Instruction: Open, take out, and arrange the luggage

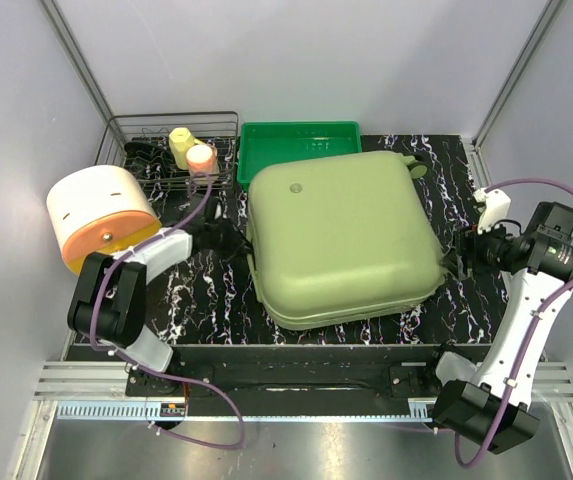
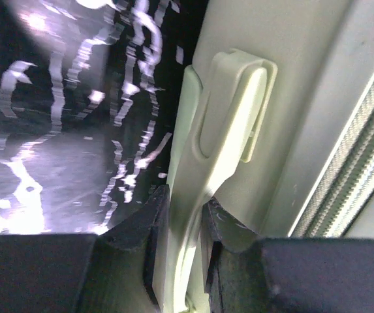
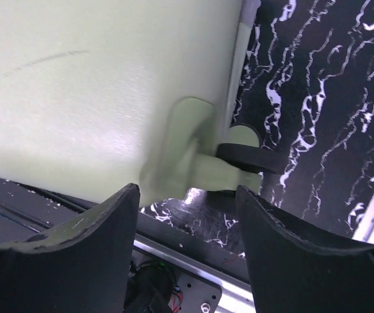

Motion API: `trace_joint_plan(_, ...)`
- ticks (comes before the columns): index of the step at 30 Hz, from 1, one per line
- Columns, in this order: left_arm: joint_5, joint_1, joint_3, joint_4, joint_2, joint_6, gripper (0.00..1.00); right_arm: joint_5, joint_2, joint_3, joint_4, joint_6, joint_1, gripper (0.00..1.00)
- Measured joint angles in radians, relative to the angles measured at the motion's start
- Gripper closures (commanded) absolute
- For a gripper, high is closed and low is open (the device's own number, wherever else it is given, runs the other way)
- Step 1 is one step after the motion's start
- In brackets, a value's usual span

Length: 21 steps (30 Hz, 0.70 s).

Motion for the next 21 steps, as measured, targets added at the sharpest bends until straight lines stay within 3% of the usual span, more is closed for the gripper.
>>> trace_joint_plan(7,-0.008,0.127,-0.011,-0.071,-0.040,0.077,1.00,-0.051,-0.006,-0.043,0.004,-0.015,0.000,0.28)
trace_joint_plan(21,-0.039,0.237,-0.123,-0.244,-0.234,0.164,1.00,-0.011,-0.055,-0.252,-0.019,-0.252,-0.001,0.40)
